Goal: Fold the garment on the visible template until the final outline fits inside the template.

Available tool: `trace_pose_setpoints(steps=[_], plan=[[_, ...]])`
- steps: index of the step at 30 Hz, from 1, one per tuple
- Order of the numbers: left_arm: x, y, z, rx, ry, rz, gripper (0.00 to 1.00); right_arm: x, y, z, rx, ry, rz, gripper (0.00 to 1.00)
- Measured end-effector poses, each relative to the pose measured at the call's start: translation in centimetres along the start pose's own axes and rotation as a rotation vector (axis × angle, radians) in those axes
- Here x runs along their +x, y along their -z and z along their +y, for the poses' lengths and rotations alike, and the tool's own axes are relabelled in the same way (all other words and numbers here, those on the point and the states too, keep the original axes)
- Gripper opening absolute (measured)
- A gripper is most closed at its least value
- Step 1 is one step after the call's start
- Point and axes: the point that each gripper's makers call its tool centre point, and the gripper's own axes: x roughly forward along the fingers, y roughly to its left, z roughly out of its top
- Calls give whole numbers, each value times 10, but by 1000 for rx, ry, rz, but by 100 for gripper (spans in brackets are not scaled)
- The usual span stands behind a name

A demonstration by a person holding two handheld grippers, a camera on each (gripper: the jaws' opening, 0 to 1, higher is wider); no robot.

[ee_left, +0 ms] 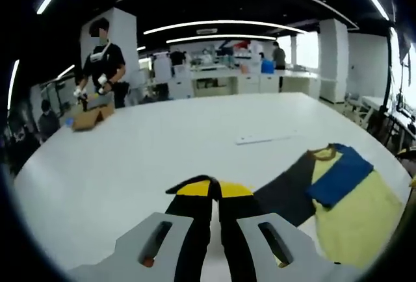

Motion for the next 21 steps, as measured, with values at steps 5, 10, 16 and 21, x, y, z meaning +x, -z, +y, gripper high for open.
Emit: trace_pose_setpoints(steps=[5,10,16,21], plan=[[6,-8,-21,-14,55,-15,0,-1,-1,4,-7,-13,-4,99],[14,-22,-46,-14,112,-44,0,-2,0,8,-29,-28,3,99],[27,-33,-79,-64,188,-70,0,-3,-1,7,-22,-26,-2,99],[34,-43,-107,-69,243,-88,0,-4,-1,6,-23,-22,-3,99]])
